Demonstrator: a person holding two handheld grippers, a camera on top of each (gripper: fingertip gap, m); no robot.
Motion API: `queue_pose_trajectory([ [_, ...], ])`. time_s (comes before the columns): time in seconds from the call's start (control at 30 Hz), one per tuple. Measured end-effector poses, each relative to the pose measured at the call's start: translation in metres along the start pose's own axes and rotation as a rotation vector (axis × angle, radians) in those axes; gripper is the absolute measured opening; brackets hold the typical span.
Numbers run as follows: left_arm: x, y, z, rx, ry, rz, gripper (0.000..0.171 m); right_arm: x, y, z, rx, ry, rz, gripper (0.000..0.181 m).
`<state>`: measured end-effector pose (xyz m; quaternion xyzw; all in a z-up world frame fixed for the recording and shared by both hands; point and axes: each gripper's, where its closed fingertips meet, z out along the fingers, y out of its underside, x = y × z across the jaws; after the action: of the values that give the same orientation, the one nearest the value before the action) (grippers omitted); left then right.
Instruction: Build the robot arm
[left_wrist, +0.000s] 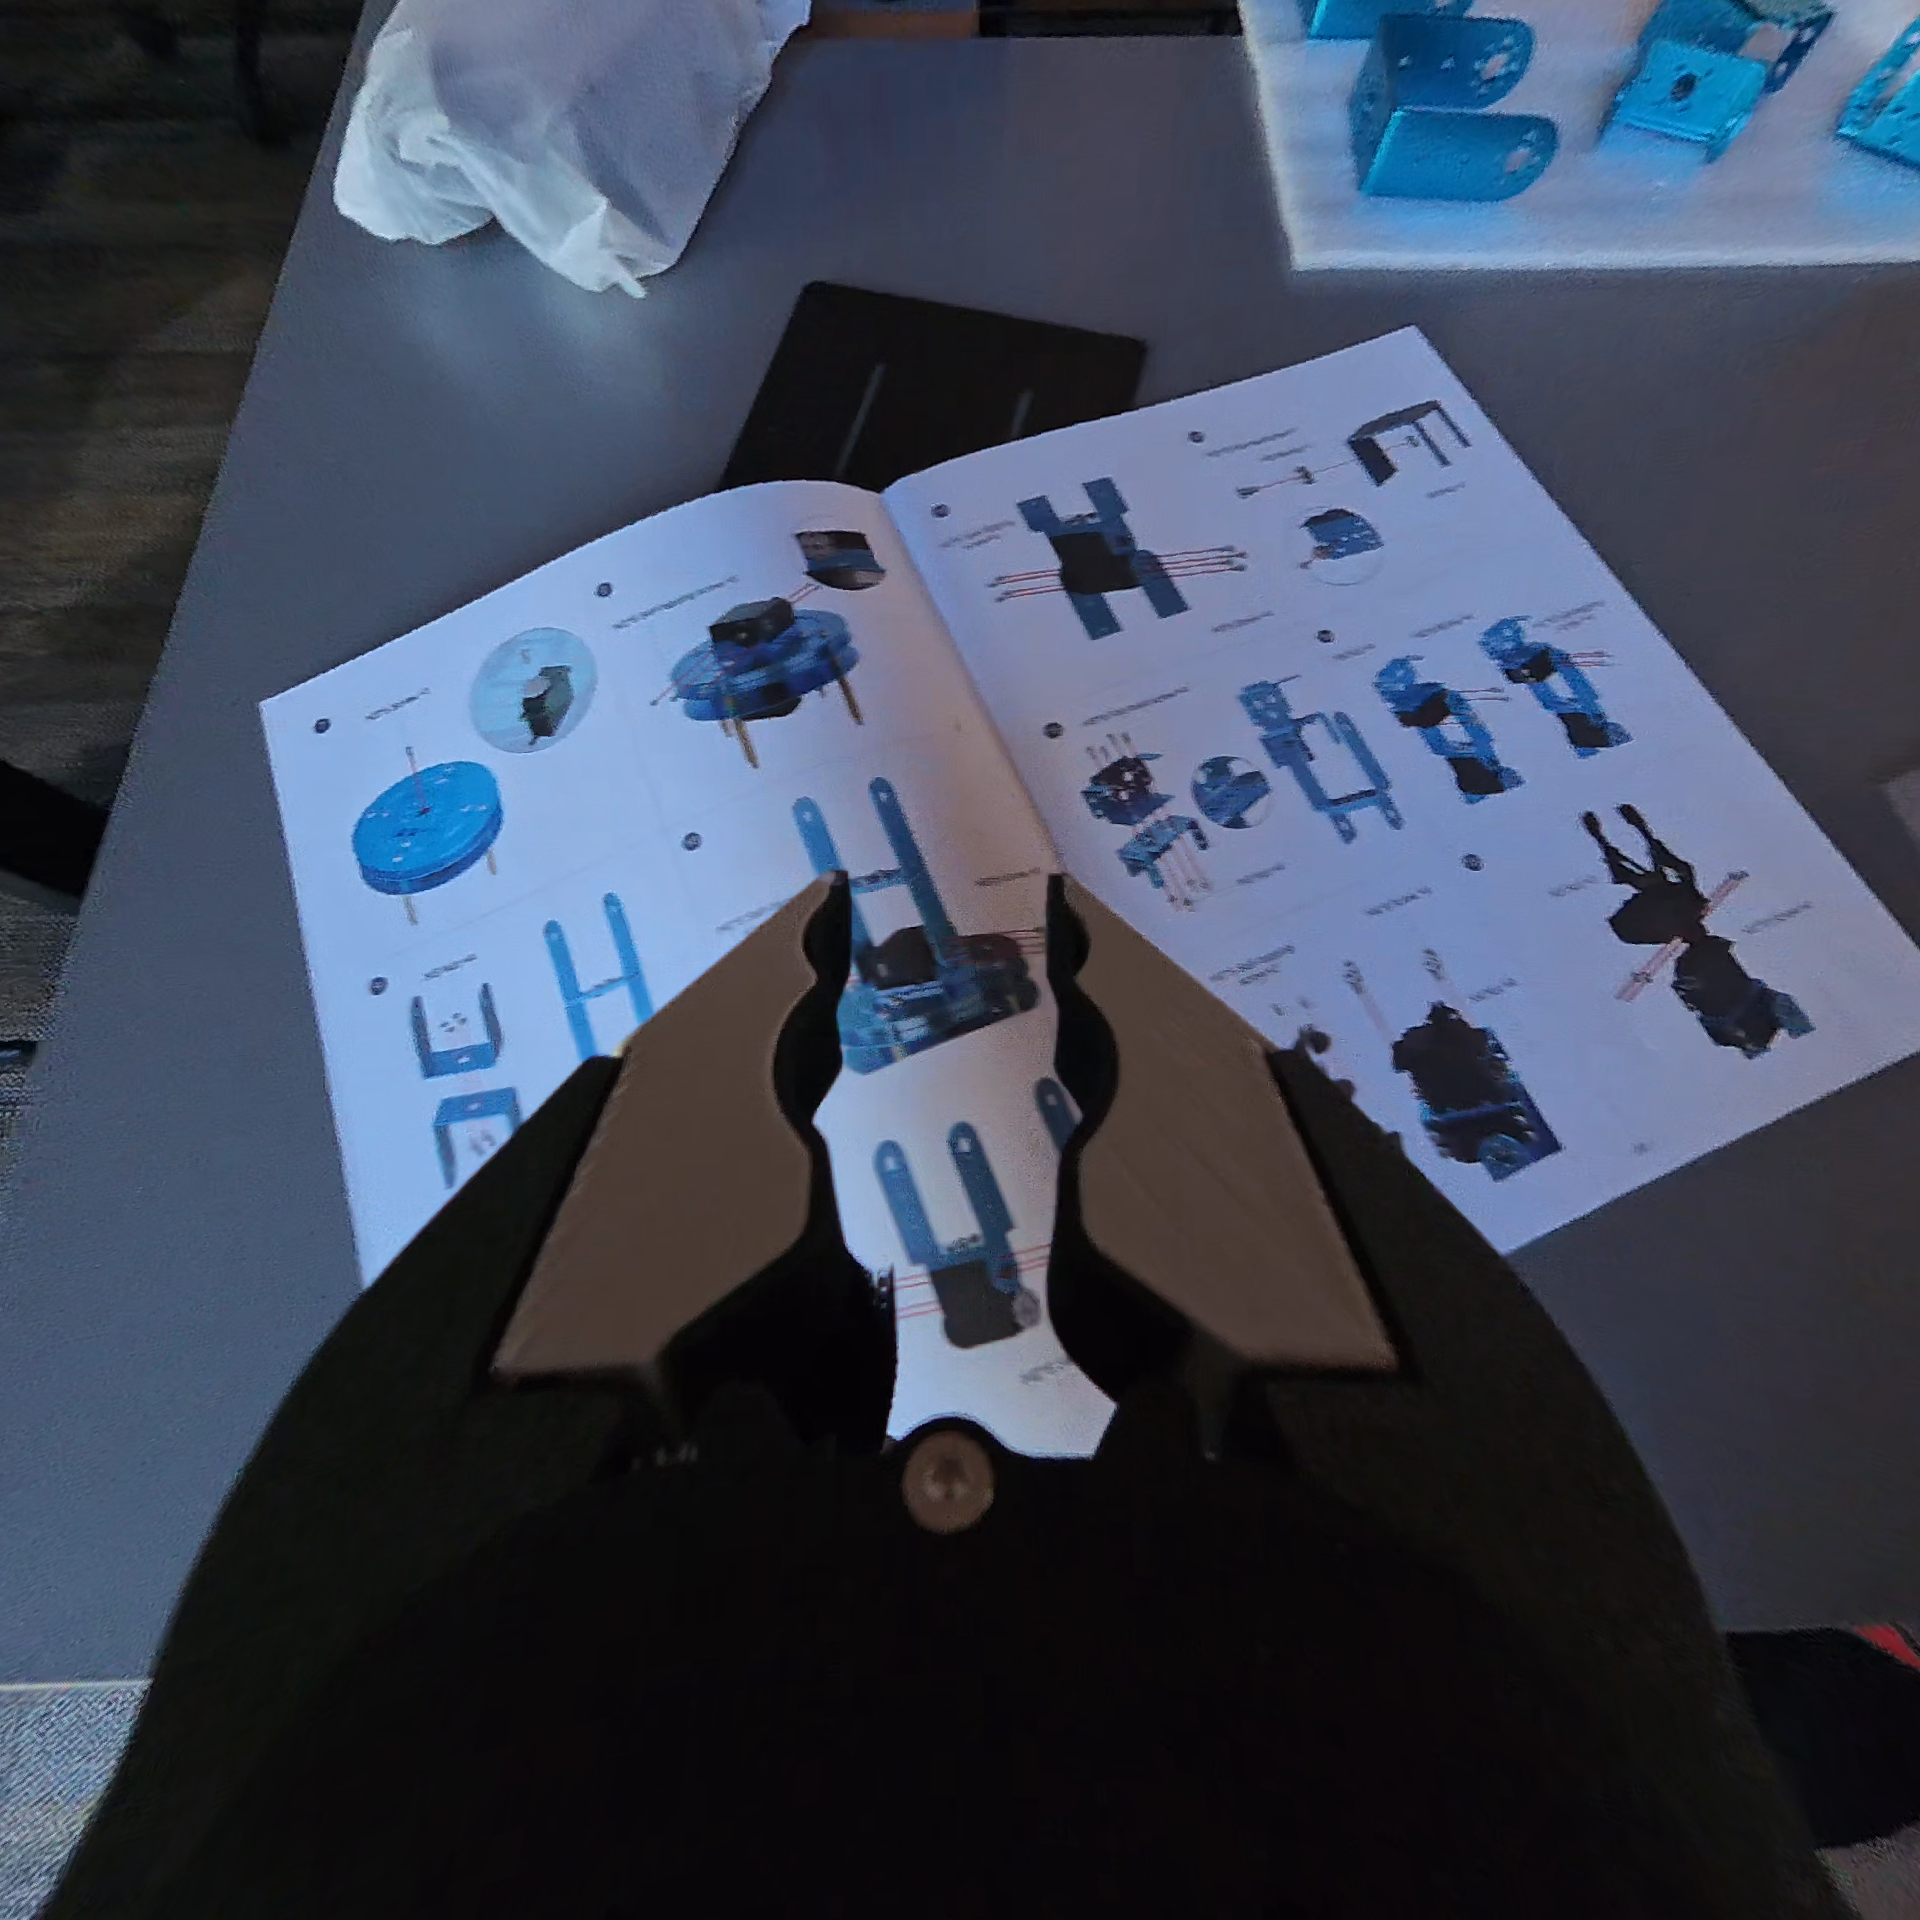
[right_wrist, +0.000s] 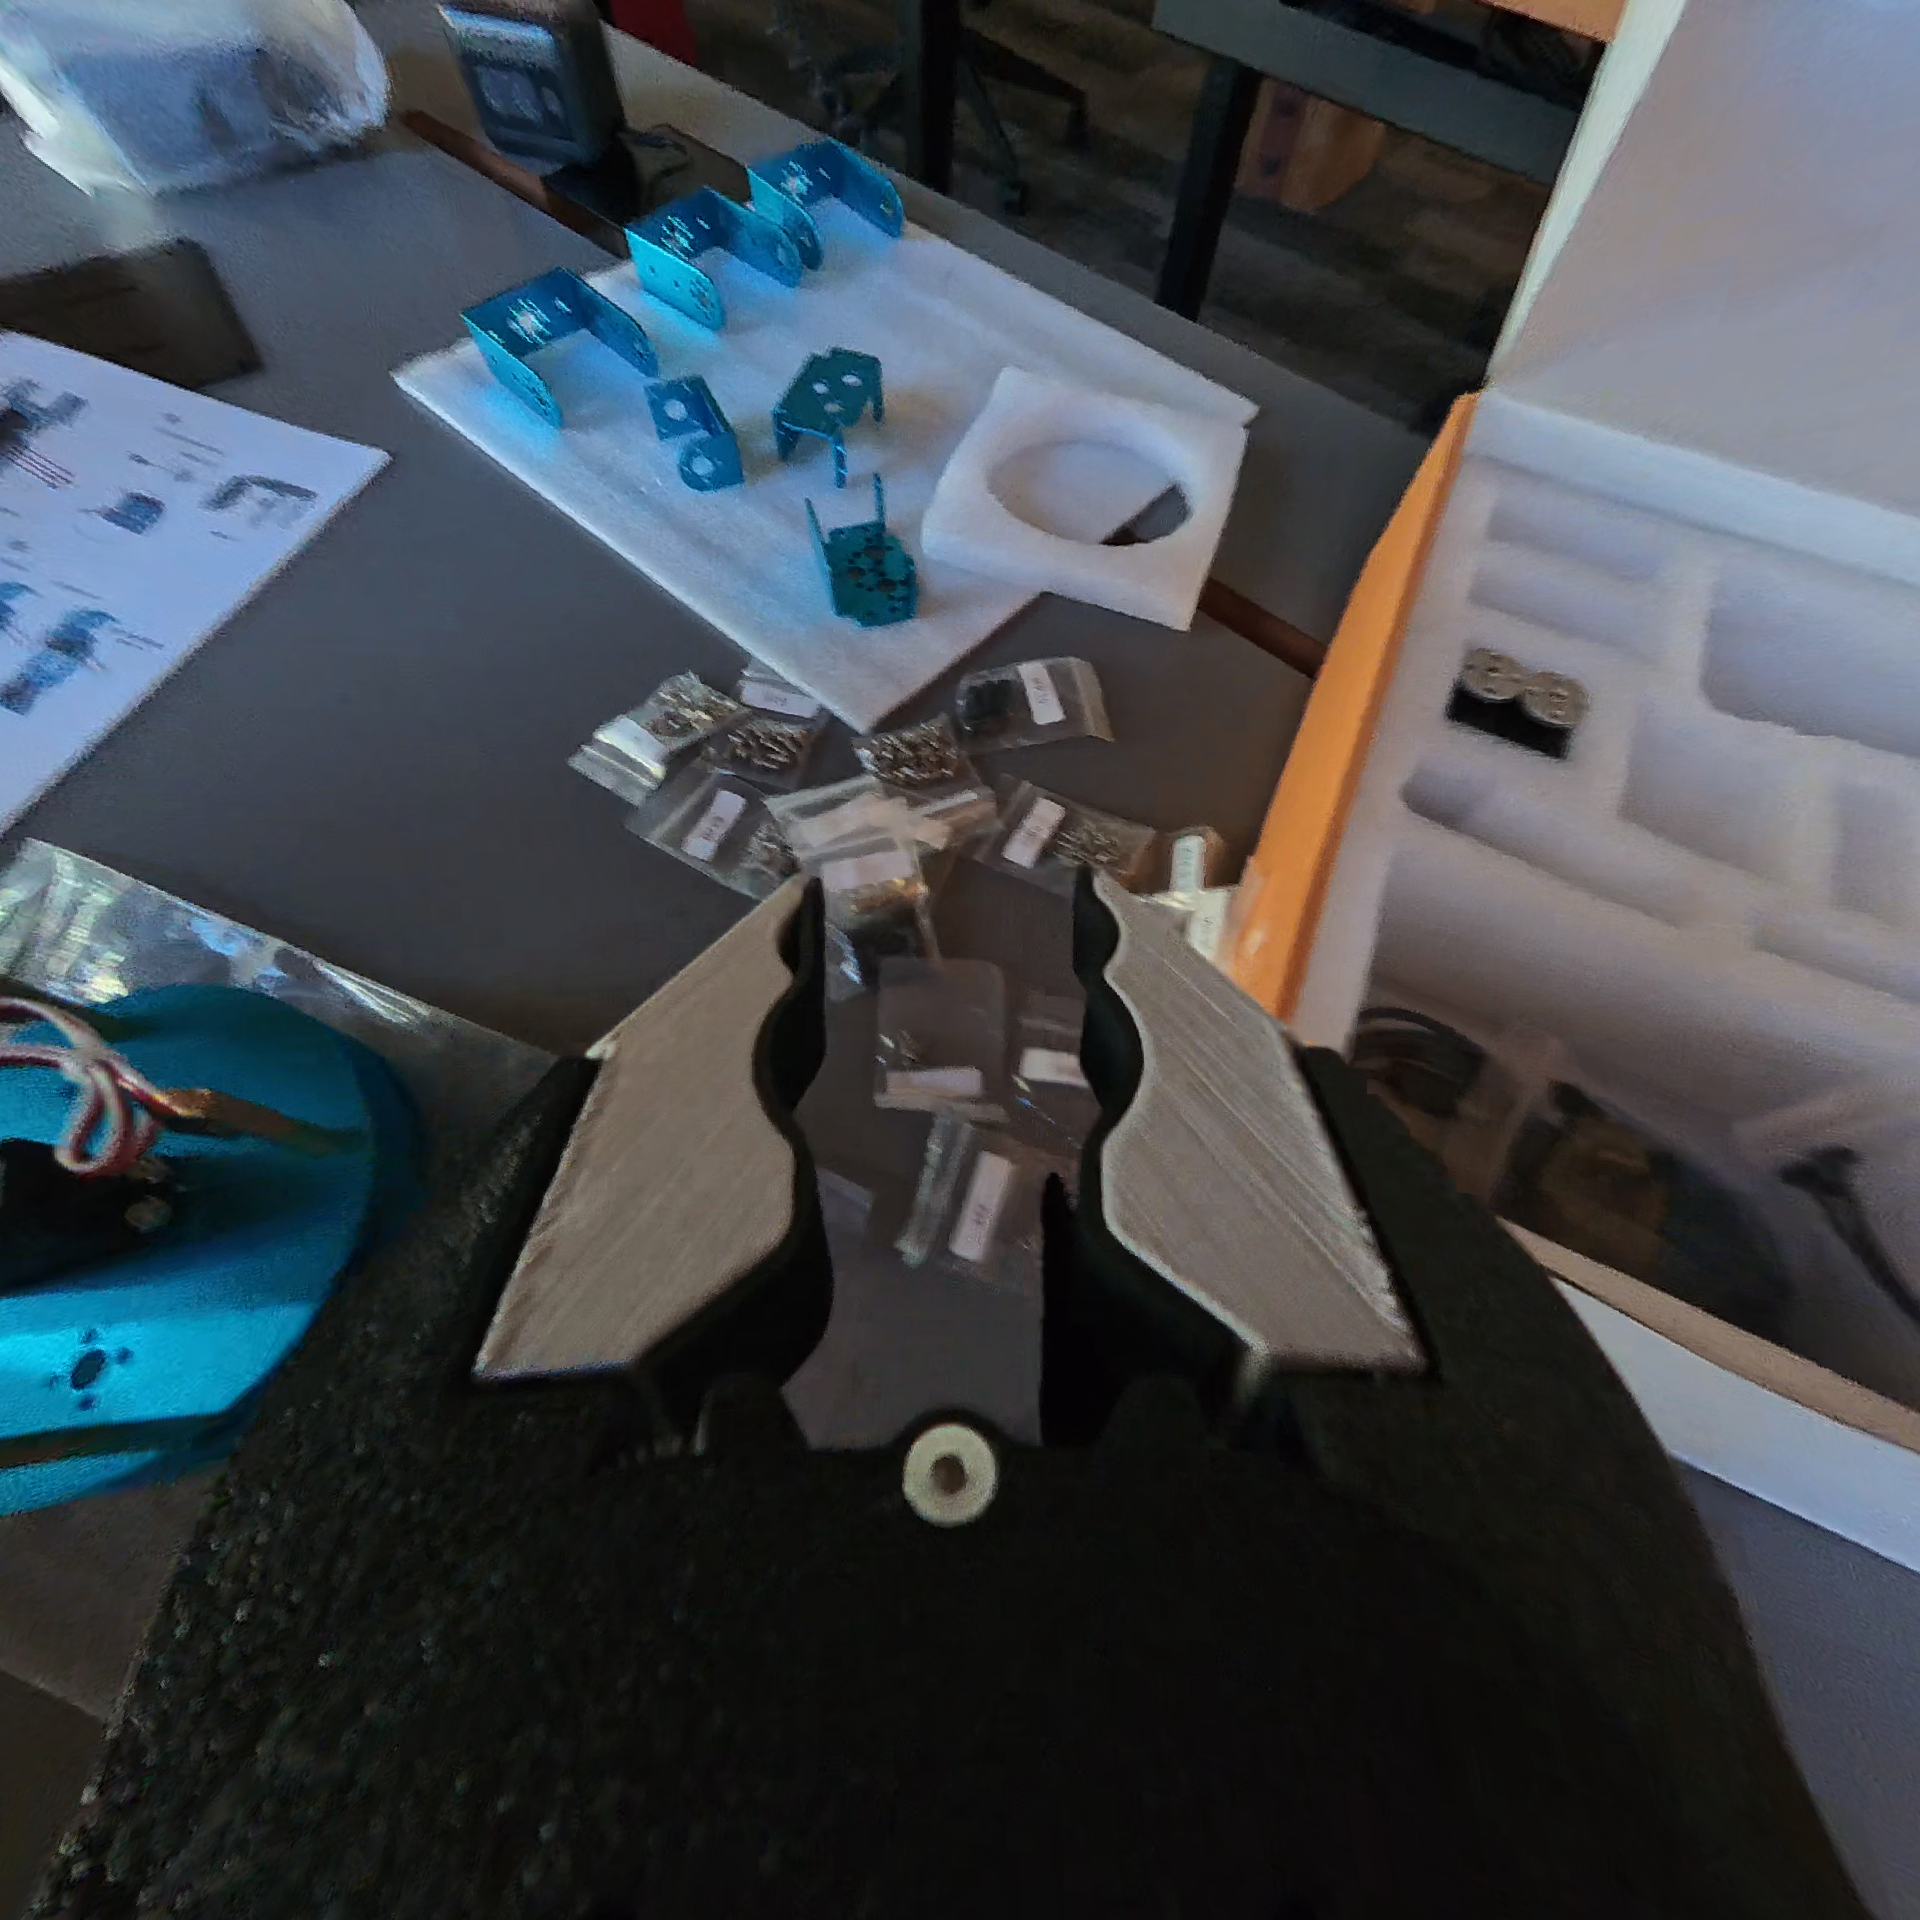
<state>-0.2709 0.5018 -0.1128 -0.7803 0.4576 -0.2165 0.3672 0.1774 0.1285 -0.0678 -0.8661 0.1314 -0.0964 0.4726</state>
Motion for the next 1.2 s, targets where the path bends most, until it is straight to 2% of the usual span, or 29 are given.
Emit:
queue_pose_trajectory([
  [0.07, 0.016, 0.001, -0.003, 0.008, 0.016, 0.004, 0.037, 0.012, 0.0, -0.014, 0.002, 0.055, -0.012, 0.042],
  [0.2, 0.028, 0.002, -0.004, 0.015, 0.027, -0.027, 0.037, 0.011, 0.01, -0.029, -0.02, -0.031, 0.069, 0.043],
  [0.27, 0.033, -0.001, -0.003, 0.017, 0.041, -0.03, 0.037, 0.017, 0.018, -0.027, -0.054, 0.009, 0.053, 0.043],
  [0.4, 0.041, -0.008, -0.002, 0.039, 0.012, 0.016, 0.037, 0.024, 0.036, -0.019, -0.159, 0.076, 0.004, 0.044],
  [0.67, 0.077, -0.016, 0.003, 0.093, 0.053, 0.021, 0.037, 0.018, 0.084, -0.017, -0.396, 0.043, -0.053, 0.047],
  [0.83, 0.082, -0.03, 0.003, 0.11, 0.03, 0.049, 0.037, 0.009, 0.076, -0.009, -0.36, 0.01, -0.077, 0.046],
  [0.9, 0.084, -0.033, 0.004, 0.119, 0.025, 0.057, 0.037, 0.009, 0.072, -0.003, -0.346, 0.04, -0.105, 0.046],
  [1.2, 0.09, -0.024, 0.017, 0.097, 0.023, 0.061, 0.037, -0.004, 0.061, 0.025, -0.297, 0.088, -0.163, 0.043],
])
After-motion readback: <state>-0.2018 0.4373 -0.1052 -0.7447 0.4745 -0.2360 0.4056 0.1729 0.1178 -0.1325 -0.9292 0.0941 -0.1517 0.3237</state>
